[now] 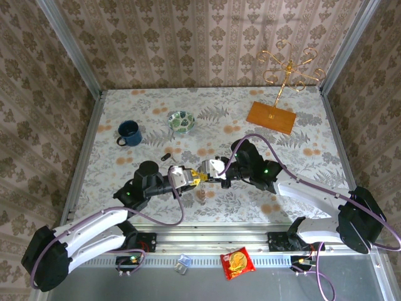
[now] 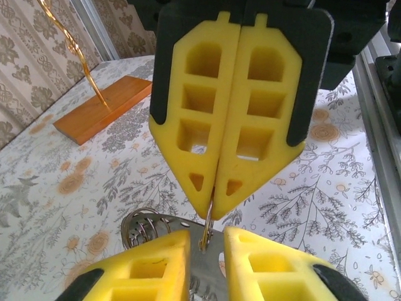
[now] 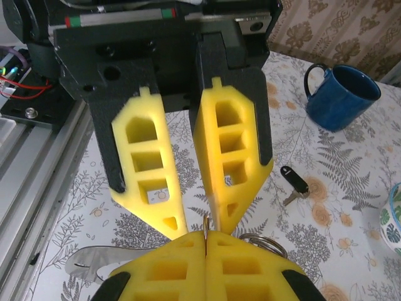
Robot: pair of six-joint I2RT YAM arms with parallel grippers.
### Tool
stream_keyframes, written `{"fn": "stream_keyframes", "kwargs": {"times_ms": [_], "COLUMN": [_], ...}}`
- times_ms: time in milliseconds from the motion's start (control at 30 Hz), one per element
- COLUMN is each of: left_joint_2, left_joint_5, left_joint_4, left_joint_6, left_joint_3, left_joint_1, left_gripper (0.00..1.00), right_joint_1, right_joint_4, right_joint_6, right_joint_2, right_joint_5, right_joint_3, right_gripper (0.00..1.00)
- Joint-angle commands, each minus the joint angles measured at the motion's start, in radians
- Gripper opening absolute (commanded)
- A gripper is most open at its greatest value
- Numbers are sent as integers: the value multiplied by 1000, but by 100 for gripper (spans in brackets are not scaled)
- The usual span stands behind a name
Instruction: Put the keys on the keyring
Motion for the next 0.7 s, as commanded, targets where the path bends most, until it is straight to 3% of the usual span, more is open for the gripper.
{"fn": "stream_keyframes", "kwargs": {"times_ms": [0, 433, 533, 600, 667], "left_joint_2": [4, 18, 21, 20, 11], "left_joint_5": [29, 46, 49, 47, 35], "left_joint_4": [46, 105, 116, 119, 120], "left_joint_6": [-30, -46, -47, -44, -43], "left_joint_3": [-12, 6, 13, 14, 14], "left_joint_1": [7, 11, 11, 11, 12], "left_gripper": [18, 14, 9, 1, 0], "right_joint_1": [-5, -2, -3, -2, -5], "right_joint_4": [40, 27, 17, 8, 17], "right_joint_6": [20, 46, 45, 44, 56], "right_joint_2": [-23, -12, -11, -11, -20], "right_joint_5": [-61, -120, -125, -123, -93], "right_joint_3": [-2, 11, 13, 14, 11], "right_gripper": [0, 0, 0, 0, 0]}}
